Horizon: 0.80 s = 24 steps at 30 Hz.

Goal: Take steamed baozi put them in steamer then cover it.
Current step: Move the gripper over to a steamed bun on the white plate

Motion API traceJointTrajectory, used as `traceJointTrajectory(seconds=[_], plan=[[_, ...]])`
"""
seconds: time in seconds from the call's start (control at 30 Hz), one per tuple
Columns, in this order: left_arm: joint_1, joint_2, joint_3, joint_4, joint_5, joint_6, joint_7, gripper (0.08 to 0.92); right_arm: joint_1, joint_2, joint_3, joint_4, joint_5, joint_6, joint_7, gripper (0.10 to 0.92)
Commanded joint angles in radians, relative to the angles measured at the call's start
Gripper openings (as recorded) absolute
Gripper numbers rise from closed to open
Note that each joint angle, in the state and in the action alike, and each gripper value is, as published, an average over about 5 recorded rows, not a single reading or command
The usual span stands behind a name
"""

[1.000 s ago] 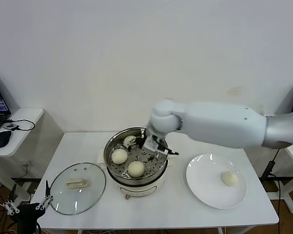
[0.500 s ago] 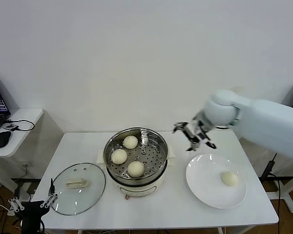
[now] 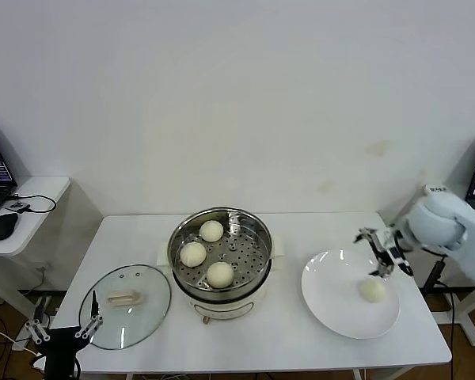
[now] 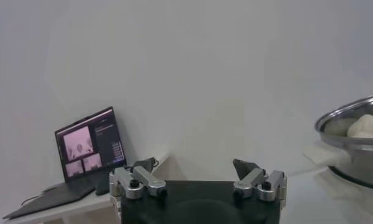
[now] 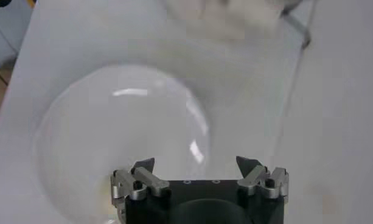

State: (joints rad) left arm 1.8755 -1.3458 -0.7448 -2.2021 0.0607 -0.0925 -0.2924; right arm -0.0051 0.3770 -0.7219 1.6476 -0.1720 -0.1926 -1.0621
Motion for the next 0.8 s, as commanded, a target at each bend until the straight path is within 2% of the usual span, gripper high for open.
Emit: traceJointTrajectory(seconds=[0.03,0.8], plan=[[0.006,-0.005,0.005,-0.007,0.006,0.005,0.003,0.823,-0.452,0.007,0.364,-0.167,-0.144,0.045,-0.011,0.823],[0.016,-0.013,-0.020,-0.009,0.011,0.011,0.008,0.823,-0.436,0.204,0.339,-0.349,-0.188,0.070,0.032,0.823]])
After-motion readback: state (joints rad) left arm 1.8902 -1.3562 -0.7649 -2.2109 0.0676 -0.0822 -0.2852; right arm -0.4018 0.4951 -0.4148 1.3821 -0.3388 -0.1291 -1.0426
